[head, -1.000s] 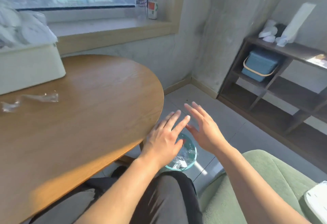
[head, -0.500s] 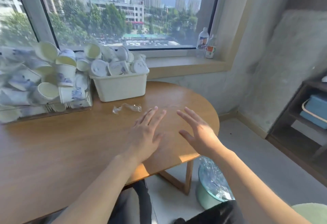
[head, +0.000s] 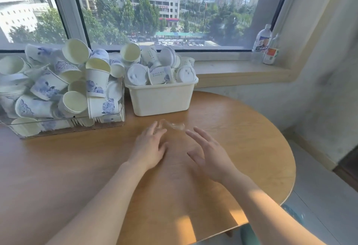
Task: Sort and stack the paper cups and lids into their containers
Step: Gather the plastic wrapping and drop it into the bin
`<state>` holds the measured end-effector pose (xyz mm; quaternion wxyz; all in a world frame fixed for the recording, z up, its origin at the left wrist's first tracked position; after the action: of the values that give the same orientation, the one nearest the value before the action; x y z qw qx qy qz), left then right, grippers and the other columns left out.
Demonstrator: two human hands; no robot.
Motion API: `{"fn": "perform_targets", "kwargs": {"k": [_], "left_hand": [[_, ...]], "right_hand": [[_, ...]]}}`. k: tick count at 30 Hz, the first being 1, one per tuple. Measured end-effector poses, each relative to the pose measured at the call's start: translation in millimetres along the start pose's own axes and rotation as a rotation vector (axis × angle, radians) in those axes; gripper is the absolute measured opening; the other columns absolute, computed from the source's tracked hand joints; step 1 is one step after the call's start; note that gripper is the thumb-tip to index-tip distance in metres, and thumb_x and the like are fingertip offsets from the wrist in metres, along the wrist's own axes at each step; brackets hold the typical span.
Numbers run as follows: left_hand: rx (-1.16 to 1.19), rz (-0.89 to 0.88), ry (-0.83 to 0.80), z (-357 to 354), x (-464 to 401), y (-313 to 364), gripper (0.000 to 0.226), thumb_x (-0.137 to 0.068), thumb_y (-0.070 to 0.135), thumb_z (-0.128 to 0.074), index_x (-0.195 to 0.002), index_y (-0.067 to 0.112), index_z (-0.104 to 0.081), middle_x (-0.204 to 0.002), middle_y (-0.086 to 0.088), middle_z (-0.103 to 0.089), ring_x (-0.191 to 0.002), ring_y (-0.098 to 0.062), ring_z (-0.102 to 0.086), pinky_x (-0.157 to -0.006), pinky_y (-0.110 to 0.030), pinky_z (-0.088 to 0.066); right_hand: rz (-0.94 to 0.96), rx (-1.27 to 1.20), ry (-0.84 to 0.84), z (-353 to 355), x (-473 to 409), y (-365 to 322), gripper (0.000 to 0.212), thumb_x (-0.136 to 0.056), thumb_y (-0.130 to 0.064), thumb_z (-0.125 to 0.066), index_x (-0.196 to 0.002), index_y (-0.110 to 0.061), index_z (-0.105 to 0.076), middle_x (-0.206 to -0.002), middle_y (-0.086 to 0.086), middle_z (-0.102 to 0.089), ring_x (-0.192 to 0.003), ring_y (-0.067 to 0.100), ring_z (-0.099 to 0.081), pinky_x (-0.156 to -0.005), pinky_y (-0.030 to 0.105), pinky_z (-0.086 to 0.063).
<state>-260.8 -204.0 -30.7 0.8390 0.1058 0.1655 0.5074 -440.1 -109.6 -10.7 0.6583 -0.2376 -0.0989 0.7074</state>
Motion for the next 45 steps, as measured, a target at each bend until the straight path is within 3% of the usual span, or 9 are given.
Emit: {"fn": "perform_targets", "kwargs": {"k": [4,8,17,20,24,30,34,39,45], "left_hand": [[0.215,-0.064,0.146,-1.5,-2.0,8.5,0.027,-0.097,0.02,-0.07,-0.123,0.025,-0.07,-0.124,0.009,-0.066,-0.112,-0.012,-0.062,-0.098,-0.031,-0.049],[0.486,-0.073,0.131,4.3,10.0,27.7,0.023,-0.096,0.015,-0.072,-0.092,0.035,-0.062,-0.092,0.02,-0.067,-0.083,0.0,-0.064,-0.074,-0.012,-0.047],[0.717,-0.201,0.085,8.7,34.3,107.4,0.037,-0.09,0.009,-0.079,-0.109,0.034,-0.06,-0.104,0.011,-0.067,-0.096,-0.012,-0.068,-0.084,-0.028,-0.058],[0.762,-0.2,0.126,4.3,36.2,136.1,0.051,-0.089,0.013,-0.081,-0.126,0.04,-0.058,-0.121,0.015,-0.061,-0.1,-0.007,-0.067,-0.087,-0.025,-0.059],[0.749,-0.185,-0.023,-23.6,36.5,182.8,0.061,-0.09,0.032,-0.08,-0.144,0.046,-0.054,-0.126,0.021,-0.062,-0.11,0.002,-0.064,-0.094,-0.019,-0.053],[0.843,-0.269,-0.082,-65.9,46.8,279.1,0.026,-0.093,0.028,-0.079,-0.118,0.033,-0.074,-0.103,0.021,-0.076,-0.093,0.002,-0.07,-0.088,-0.029,-0.059],[0.882,-0.326,-0.108,-103.3,60.5,342.5,0.03,-0.091,0.013,-0.078,-0.105,0.039,-0.073,-0.094,0.022,-0.074,-0.083,-0.002,-0.07,-0.079,-0.029,-0.06],[0.901,-0.39,-0.229,-151.5,76.7,400.7,0.029,-0.09,0.005,-0.076,-0.113,0.023,-0.074,-0.097,0.015,-0.074,-0.088,-0.002,-0.07,-0.083,-0.018,-0.056],[0.794,-0.448,-0.418,-213.6,75.7,421.0,0.031,-0.092,0.003,-0.074,-0.118,0.02,-0.076,-0.103,0.015,-0.075,-0.095,0.005,-0.068,-0.086,-0.005,-0.047]], "right_hand": [[-0.033,-0.025,0.072,0.0,-8.0,9.9,0.059,-0.102,-0.038,-0.062,-0.157,-0.04,-0.039,-0.167,-0.009,-0.032,-0.15,0.013,-0.036,-0.114,0.026,-0.032],[-0.033,-0.154,0.139,6.4,-5.9,19.6,0.063,-0.101,-0.046,-0.06,-0.157,-0.049,-0.031,-0.167,-0.011,-0.032,-0.144,0.012,-0.046,-0.11,0.036,-0.046],[-0.027,-0.423,0.21,38.5,37.5,34.6,0.042,-0.1,-0.033,-0.068,-0.142,-0.031,-0.062,-0.137,-0.025,-0.06,-0.115,-0.002,-0.063,-0.093,0.025,-0.054],[-0.064,-0.449,0.227,54.2,64.6,50.7,0.037,-0.097,-0.037,-0.071,-0.134,-0.037,-0.067,-0.12,-0.023,-0.072,-0.106,0.003,-0.067,-0.09,0.022,-0.053],[-0.136,-0.503,0.316,79.4,103.1,82.8,0.027,-0.096,-0.022,-0.075,-0.12,-0.034,-0.073,-0.106,-0.022,-0.076,-0.096,0.006,-0.071,-0.086,0.02,-0.053],[-0.245,-0.563,0.511,128.0,177.4,146.7,0.029,-0.093,-0.014,-0.078,-0.116,-0.026,-0.067,-0.105,-0.015,-0.078,-0.097,0.009,-0.075,-0.089,0.025,-0.056],[-0.326,-0.522,0.606,147.5,228.1,192.6,0.025,-0.092,-0.015,-0.079,-0.113,-0.026,-0.072,-0.105,-0.012,-0.077,-0.091,0.014,-0.075,-0.085,0.027,-0.058],[-0.402,-0.352,0.659,157.0,286.3,243.0,0.027,-0.091,-0.016,-0.08,-0.115,-0.026,-0.078,-0.115,-0.014,-0.074,-0.096,0.009,-0.071,-0.081,0.023,-0.055],[-0.545,-0.194,0.614,129.6,320.0,297.2,0.026,-0.085,-0.026,-0.086,-0.11,-0.034,-0.081,-0.081,-0.024,-0.067,-0.075,0.0,-0.06,-0.069,0.009,-0.04]]}}
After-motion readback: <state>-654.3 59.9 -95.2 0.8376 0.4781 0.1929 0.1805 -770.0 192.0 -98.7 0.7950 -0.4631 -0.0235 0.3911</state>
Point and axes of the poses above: each hand's wrist, its own x-axis away from the middle knuckle, its own z-axis out of the back of the hand, y = z × x, the point moved 7 cm from there along -x, towards the middle knuckle
